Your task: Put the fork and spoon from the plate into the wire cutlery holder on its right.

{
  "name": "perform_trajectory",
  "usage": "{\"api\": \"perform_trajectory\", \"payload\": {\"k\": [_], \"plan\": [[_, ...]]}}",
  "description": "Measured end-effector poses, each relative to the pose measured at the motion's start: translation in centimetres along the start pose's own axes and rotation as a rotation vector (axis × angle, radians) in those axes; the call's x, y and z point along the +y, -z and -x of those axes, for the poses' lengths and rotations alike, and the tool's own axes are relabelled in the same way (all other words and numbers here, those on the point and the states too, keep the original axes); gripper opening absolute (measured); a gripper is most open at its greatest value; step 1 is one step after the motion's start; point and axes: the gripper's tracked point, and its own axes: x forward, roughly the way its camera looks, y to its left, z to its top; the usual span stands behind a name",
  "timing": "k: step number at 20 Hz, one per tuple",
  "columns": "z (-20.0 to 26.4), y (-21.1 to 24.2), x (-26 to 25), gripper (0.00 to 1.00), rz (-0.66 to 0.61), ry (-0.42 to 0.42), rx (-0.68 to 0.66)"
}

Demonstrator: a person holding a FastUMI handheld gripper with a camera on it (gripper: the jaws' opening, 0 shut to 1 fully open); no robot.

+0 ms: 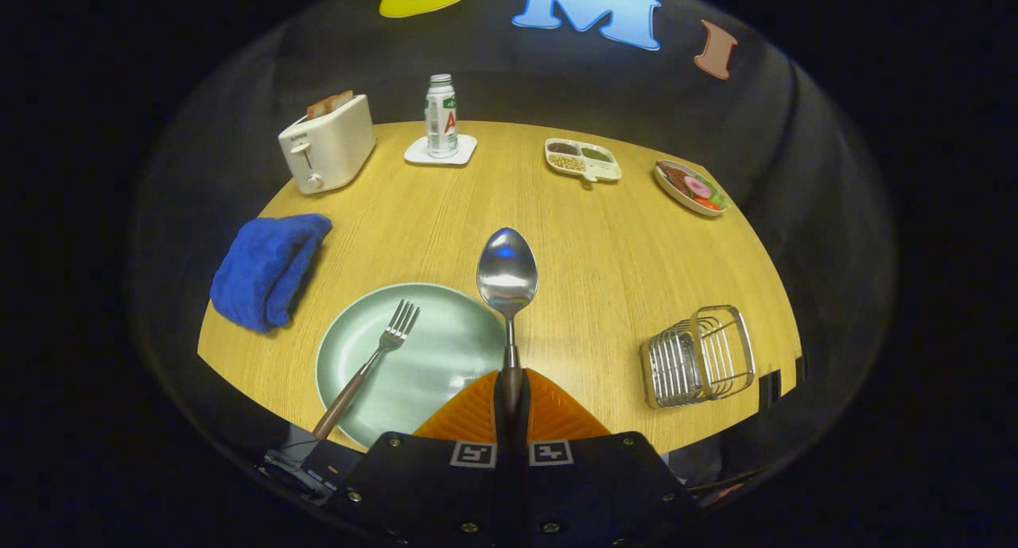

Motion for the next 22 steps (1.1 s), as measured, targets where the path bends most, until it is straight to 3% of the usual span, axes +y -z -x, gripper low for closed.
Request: {"api": "perform_trajectory", "payload": {"k": [11, 15, 22], "plan": [[3.1, 1.5, -10.8, 0.01, -0.294, 0.202, 0.039], [3.5, 3.1, -13.0, 0.01, -0.397, 0.233, 0.087], [2.9, 4.7, -13.6, 0.01, -0.412, 0.218, 0.183]]}}
